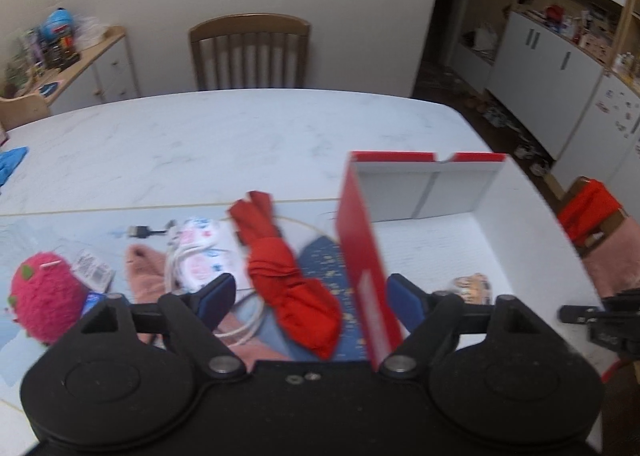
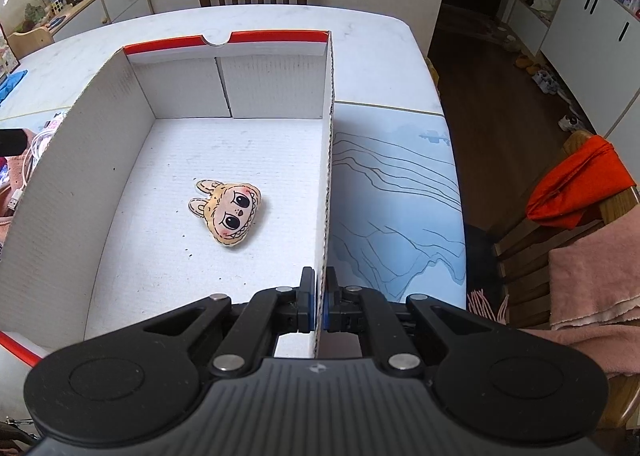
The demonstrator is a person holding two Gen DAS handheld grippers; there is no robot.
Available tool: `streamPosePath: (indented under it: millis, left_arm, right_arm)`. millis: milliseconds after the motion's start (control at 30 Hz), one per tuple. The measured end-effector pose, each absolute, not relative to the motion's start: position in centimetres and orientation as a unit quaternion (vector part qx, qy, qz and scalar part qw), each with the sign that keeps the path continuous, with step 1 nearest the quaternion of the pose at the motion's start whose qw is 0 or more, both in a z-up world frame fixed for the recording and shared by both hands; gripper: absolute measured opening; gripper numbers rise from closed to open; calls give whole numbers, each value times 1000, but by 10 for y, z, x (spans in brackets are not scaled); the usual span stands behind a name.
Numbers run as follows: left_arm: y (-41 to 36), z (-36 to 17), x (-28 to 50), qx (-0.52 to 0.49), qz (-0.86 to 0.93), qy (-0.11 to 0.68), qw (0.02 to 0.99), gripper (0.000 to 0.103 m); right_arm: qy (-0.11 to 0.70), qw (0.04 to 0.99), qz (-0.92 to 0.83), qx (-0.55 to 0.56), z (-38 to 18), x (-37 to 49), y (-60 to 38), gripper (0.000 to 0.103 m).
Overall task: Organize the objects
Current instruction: 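Return the left tool to the table and reach for the red umbrella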
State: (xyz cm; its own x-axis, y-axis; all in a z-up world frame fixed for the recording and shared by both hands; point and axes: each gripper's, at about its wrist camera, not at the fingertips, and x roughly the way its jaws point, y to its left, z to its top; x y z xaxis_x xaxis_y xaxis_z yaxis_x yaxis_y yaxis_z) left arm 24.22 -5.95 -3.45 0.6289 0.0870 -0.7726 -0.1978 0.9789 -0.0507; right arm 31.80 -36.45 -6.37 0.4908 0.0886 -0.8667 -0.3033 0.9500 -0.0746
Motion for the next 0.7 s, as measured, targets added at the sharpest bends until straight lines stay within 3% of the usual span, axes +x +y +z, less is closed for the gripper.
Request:
streamPosePath:
  millis: [67, 233, 700]
  left_arm:
    - [-54, -39, 243, -63, 86, 427, 898, 85]
    - [-42, -52, 249, -44, 101, 430, 896, 102]
    - [-27, -88, 288, -15, 103, 447, 889, 102]
  right_arm:
    - [492, 856, 112, -108, -64, 318, -365, 3]
    - [493, 857, 106, -106, -64, 318, -364, 3]
    - [496, 857, 94, -105, -64, 318, -362, 4]
